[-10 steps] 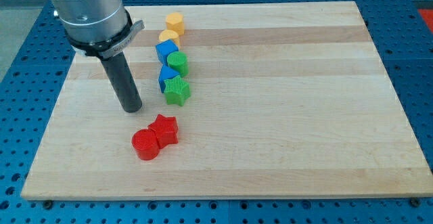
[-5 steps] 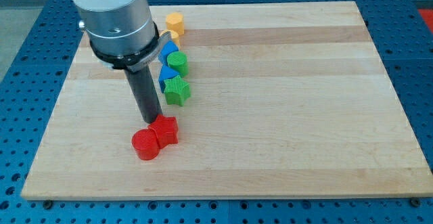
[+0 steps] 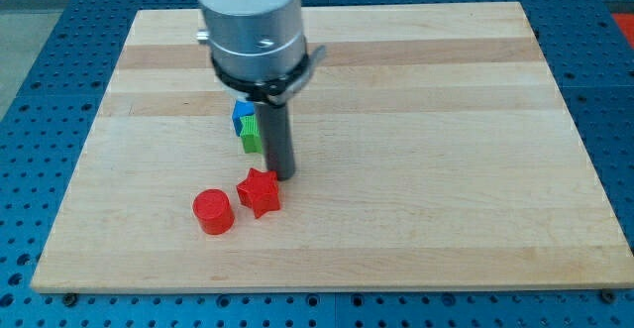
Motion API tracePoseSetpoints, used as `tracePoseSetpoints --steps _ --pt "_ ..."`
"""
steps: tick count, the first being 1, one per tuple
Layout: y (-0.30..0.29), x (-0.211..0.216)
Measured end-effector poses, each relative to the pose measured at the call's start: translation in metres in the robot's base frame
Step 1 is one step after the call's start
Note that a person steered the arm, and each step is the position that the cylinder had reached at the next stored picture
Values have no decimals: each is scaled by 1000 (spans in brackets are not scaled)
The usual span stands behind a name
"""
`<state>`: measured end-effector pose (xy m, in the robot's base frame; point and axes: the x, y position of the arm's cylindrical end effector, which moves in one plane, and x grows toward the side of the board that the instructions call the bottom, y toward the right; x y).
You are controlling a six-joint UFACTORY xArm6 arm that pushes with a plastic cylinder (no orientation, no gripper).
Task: Slide the red star below the green star
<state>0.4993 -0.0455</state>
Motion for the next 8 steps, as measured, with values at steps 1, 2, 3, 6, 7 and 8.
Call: tracePoseSetpoints --steps 1,2,3,6,7,8 --pt "14 29" --pt "11 56" --pt "-10 63" --pt "-21 45" --pt "-21 29" --pt "-21 29"
